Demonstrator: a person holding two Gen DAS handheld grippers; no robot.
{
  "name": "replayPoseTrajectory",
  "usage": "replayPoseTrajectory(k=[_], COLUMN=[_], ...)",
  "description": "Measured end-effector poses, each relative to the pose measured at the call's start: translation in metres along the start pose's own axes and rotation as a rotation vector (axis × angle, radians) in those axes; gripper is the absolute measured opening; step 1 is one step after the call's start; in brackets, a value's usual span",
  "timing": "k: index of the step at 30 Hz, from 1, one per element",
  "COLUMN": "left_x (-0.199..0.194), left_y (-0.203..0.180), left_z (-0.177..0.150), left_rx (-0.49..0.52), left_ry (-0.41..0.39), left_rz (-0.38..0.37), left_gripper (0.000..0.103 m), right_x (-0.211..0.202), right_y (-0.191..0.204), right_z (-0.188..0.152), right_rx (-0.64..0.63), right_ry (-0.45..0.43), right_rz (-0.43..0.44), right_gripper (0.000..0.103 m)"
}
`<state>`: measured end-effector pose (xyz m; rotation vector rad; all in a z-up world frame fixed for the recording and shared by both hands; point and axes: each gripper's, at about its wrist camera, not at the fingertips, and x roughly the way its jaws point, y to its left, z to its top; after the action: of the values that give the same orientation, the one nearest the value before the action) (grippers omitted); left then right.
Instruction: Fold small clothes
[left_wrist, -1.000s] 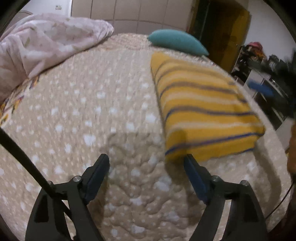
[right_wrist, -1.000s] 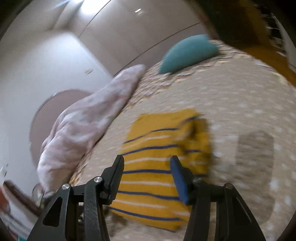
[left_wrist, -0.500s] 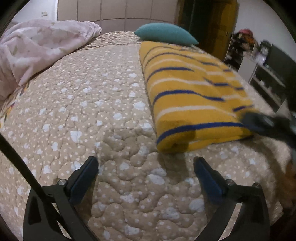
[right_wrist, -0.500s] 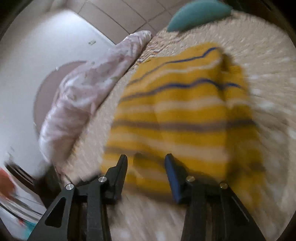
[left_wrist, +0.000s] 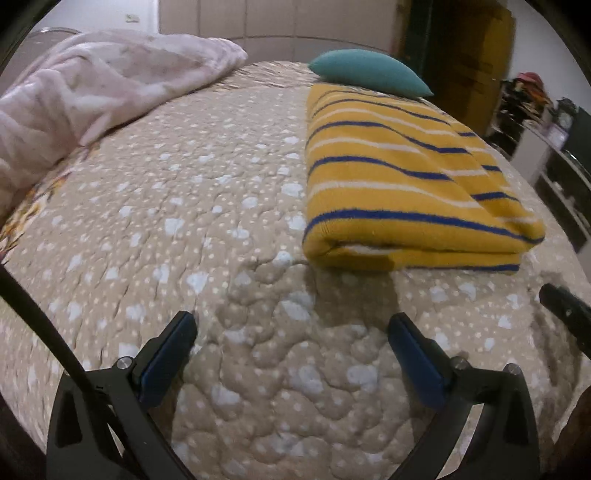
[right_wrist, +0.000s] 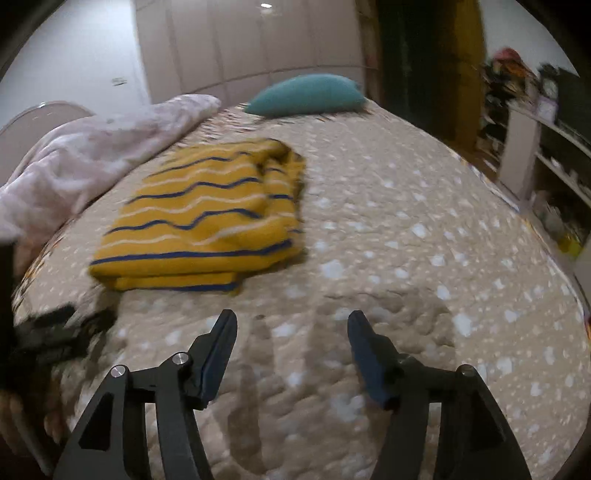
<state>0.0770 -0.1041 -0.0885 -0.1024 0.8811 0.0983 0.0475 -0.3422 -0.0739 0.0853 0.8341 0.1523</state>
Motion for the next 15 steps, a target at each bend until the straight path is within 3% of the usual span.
replayPoseTrajectory(k=[2,3,4,6,8,15], left_x=[0.001,0.001,0.001,-0.001,-0.002,-0.002], left_y=[0.000,0.000,0.000,0.000,-0.001,-0.001], left_z=[0.000,-0.001,0.000,-0.004,-0.008,-0.009], left_rx=[-0.005,-0.009,-0.011,-0.004,0.001,0.001], left_ry=[0.002,0.002,-0.003,-0.037,-0.063,-0.059], left_rz=[0.006,0.003,0.002,0.008,0.015,0.014], left_gripper=[0.103,0.103,0.103,0.103,0.103,0.103], right_x=[0.013,0.012,0.014,0.021,0.021,0.021], right_y=[-0.004,-0.002,0.006,0.025,0.031,0.023], right_z=[-0.004,-0.008,-0.013,-0.023,-0.031,-0.033], right_rx=[0.029,0.010,-0.033,-0.118,-0.144,-0.109], right_ry=[0.007,-0.029,-0.053,-0.100,-0.151,-0.178], right_rz=[-0.004,-0.014,-0.028,-0.095,-0.147,-0.122], right_gripper=[0.069,0.073,0.081,0.085,0.086,0.087])
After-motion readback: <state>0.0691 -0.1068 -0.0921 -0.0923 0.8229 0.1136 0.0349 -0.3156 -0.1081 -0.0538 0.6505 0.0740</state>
